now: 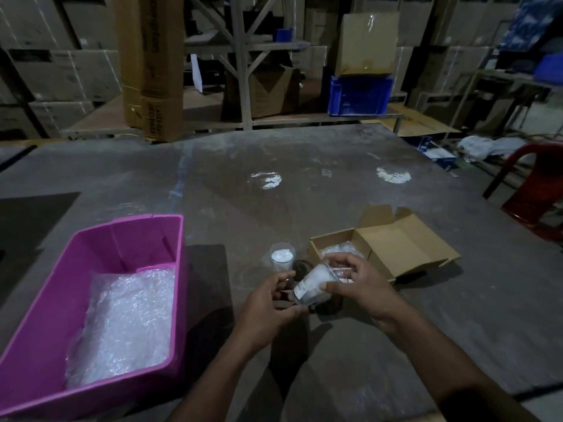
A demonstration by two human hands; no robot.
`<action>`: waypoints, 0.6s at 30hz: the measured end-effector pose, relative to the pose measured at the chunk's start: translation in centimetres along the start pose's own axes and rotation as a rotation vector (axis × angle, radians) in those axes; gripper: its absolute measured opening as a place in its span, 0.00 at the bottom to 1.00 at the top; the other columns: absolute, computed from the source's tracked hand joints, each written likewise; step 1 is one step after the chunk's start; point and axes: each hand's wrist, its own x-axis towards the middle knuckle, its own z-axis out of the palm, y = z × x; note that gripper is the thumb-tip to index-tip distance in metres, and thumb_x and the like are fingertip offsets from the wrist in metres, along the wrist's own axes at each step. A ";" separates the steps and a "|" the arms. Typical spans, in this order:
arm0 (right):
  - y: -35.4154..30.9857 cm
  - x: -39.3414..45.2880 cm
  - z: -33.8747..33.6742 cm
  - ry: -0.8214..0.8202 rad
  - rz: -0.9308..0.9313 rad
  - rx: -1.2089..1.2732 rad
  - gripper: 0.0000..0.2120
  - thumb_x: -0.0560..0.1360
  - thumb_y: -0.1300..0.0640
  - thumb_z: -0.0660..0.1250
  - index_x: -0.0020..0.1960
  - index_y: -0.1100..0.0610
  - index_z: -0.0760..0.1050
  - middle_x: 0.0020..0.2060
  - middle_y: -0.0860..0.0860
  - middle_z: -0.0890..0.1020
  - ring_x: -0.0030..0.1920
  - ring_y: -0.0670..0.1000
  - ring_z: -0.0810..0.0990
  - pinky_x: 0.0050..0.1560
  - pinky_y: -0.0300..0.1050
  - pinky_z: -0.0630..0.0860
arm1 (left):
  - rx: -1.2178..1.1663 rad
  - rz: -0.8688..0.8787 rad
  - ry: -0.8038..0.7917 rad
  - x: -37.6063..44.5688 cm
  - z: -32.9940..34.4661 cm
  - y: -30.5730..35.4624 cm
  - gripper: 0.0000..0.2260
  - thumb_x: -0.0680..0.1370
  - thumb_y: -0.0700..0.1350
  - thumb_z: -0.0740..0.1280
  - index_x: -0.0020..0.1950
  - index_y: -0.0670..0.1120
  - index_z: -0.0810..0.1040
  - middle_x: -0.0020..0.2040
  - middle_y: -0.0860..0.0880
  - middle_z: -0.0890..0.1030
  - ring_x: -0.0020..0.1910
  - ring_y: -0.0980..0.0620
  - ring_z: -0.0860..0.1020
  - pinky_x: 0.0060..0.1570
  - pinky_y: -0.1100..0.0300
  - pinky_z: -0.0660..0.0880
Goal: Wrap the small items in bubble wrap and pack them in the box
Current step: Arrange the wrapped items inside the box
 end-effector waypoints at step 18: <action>-2.7 8.8 -12.2 -0.318 -0.301 -1.209 0.30 0.63 0.43 0.80 0.62 0.45 0.74 0.55 0.43 0.78 0.56 0.45 0.75 0.53 0.43 0.76 | 0.482 0.064 0.188 9.2 8.1 4.4 0.23 0.67 0.49 0.82 0.59 0.58 0.81 0.46 0.60 0.80 0.40 0.60 0.75 0.41 0.62 0.72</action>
